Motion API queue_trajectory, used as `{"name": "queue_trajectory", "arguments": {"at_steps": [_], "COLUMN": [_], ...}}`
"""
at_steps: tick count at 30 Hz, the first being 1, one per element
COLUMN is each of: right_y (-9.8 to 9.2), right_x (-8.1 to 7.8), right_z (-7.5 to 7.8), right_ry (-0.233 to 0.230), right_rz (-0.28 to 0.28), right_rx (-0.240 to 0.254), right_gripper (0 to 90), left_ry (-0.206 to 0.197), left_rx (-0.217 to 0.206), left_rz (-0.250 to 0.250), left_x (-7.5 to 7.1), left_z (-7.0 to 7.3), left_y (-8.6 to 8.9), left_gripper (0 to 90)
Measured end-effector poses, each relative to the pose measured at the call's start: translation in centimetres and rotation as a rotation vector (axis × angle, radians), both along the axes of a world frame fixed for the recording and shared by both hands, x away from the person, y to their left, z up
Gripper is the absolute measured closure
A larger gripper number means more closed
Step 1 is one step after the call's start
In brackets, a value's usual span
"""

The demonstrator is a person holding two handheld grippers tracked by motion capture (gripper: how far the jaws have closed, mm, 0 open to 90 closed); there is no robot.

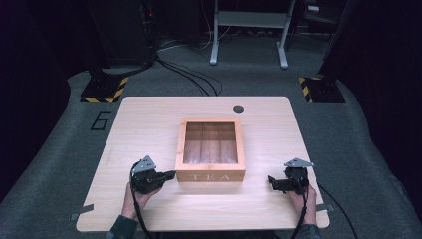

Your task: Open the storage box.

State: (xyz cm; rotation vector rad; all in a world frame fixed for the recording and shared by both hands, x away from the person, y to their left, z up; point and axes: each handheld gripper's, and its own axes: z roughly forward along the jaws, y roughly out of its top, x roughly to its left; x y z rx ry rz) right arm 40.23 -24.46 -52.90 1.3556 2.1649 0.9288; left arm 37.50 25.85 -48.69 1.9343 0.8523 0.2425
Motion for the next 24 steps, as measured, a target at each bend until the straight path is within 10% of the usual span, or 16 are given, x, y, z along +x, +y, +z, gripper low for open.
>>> {"name": "queue_trajectory", "arguments": {"at_steps": [24], "right_y": [0.02], "right_x": [-0.02], "right_z": [0.00], "right_ry": [0.000], "right_rz": [-0.002], "right_rx": [0.001], "right_gripper": [4.4], "left_ry": [-0.030], "left_rx": [-0.063], "left_rz": [0.006], "left_x": [-0.04], "left_z": [-0.04], "left_y": [-0.03], "left_gripper": [88.3]}}
